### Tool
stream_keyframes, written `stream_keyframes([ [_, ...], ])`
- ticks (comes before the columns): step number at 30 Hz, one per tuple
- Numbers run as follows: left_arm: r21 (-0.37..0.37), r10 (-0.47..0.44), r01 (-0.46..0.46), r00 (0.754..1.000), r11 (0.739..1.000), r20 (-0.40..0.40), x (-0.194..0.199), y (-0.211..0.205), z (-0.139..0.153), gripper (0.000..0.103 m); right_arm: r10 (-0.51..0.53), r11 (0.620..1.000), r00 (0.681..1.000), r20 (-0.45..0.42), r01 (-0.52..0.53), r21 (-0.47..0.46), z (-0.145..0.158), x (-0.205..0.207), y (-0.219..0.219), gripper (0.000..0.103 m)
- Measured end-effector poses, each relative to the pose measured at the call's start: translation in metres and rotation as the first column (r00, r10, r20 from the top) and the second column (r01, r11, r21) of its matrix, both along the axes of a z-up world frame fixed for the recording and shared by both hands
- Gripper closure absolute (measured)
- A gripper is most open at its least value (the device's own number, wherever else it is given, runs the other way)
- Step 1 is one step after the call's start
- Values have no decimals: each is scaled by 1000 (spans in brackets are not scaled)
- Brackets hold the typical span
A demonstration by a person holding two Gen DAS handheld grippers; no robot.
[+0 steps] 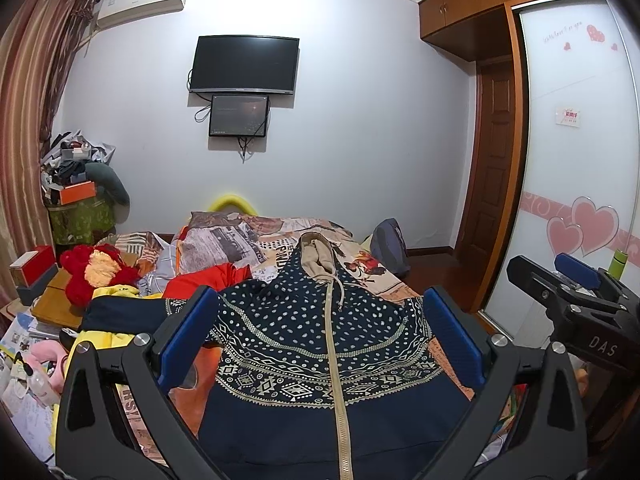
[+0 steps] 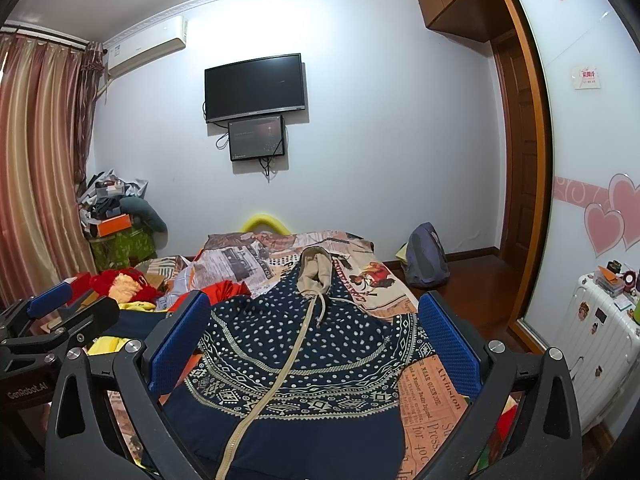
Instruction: Fold large clothes
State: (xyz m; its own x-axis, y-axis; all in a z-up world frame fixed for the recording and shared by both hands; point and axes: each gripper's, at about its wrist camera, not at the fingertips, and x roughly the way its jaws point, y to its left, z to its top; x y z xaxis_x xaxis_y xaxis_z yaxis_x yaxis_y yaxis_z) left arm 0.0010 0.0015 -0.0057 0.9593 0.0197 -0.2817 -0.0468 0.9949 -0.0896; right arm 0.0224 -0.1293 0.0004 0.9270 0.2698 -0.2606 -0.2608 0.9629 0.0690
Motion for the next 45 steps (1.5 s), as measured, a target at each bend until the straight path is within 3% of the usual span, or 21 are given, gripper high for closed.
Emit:
stream_keyframes([
  [45, -9, 20, -20, 1000, 1000, -14, 5, 8, -8, 0, 7, 1000, 1000, -15, -7, -6, -6, 1, 8, 0],
])
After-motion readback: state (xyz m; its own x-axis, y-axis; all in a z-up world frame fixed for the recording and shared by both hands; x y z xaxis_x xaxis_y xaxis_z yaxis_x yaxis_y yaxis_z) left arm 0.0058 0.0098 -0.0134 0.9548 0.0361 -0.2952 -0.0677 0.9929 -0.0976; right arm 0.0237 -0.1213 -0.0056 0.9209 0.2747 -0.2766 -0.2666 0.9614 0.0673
